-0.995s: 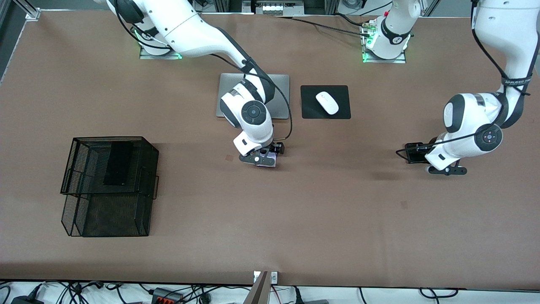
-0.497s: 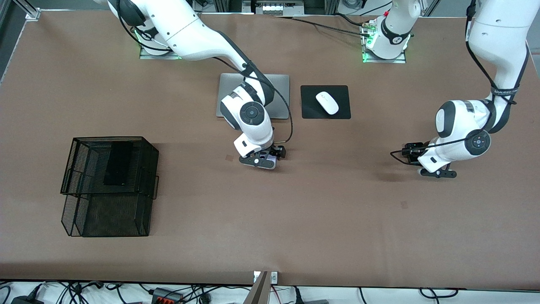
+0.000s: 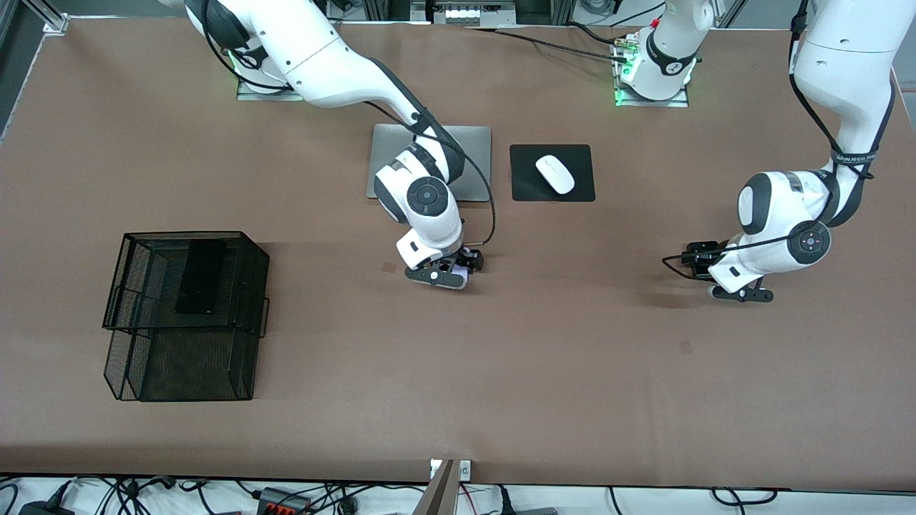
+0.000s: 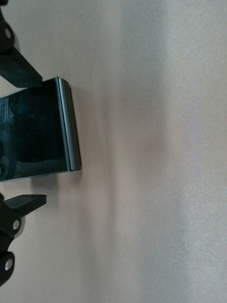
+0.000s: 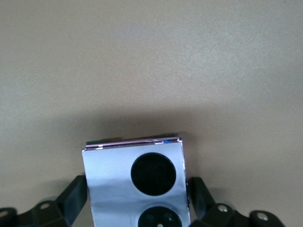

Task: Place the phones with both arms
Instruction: 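Grasp the white phone with the right gripper while the left gripper grasps the flip phone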

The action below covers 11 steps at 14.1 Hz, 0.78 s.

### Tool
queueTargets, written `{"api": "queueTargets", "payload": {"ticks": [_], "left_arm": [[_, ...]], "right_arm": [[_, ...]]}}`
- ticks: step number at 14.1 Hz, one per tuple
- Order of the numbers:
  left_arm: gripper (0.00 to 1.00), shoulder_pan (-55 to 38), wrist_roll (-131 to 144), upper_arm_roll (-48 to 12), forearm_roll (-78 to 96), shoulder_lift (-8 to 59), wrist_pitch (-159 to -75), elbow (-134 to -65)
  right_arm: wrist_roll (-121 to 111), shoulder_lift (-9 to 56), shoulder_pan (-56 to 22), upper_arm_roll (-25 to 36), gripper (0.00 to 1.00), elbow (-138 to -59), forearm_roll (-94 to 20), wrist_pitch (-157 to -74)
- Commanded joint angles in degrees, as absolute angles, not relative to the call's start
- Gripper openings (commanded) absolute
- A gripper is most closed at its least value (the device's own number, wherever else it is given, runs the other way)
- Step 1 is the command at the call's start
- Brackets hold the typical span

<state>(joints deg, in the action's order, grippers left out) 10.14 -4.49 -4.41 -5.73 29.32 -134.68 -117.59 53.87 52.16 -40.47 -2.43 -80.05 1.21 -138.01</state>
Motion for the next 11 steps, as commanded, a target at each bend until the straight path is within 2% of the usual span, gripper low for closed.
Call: {"api": "queueTargets", "payload": {"ticks": [1, 3, 4, 8, 9, 11], "left_arm": [[1.0, 10.37, -5.45, -4.13, -5.1, 28.04, -133.86, -117.86], [1.0, 10.28, -5.45, -4.04, -5.19, 27.16, -133.51, -117.51], [1.0, 10.37, -5.36, -4.04, -5.19, 27.42, -133.33, -117.34], [1.0, 10.63, -4.05, -4.13, -5.19, 28.65, -133.59, -117.6], [1.0, 10.63, -3.61, -4.13, -5.19, 29.61, -133.77, -117.6], [1.0, 11.24, -3.69, -4.13, -5.19, 31.37, -134.73, -117.42]], "right_arm": [[53.35, 53.26, -40.52, -2.29, 0.56, -78.22, 2.46, -137.99], [53.26, 52.91, -39.9, -2.29, 0.28, -77.17, 2.55, -137.29], [53.26, 52.21, -39.82, -2.2, 0.21, -76.99, 2.81, -136.85], [46.53, 47.47, -36.41, -0.97, 0.18, -75.41, 3.25, -128.17], [42.84, 44.33, -34.21, -1.14, 0.18, -76.11, 3.16, -125.97], [33.28, 39.93, -29.74, -1.05, 0.18, -77.78, 3.16, -117.56]]}}
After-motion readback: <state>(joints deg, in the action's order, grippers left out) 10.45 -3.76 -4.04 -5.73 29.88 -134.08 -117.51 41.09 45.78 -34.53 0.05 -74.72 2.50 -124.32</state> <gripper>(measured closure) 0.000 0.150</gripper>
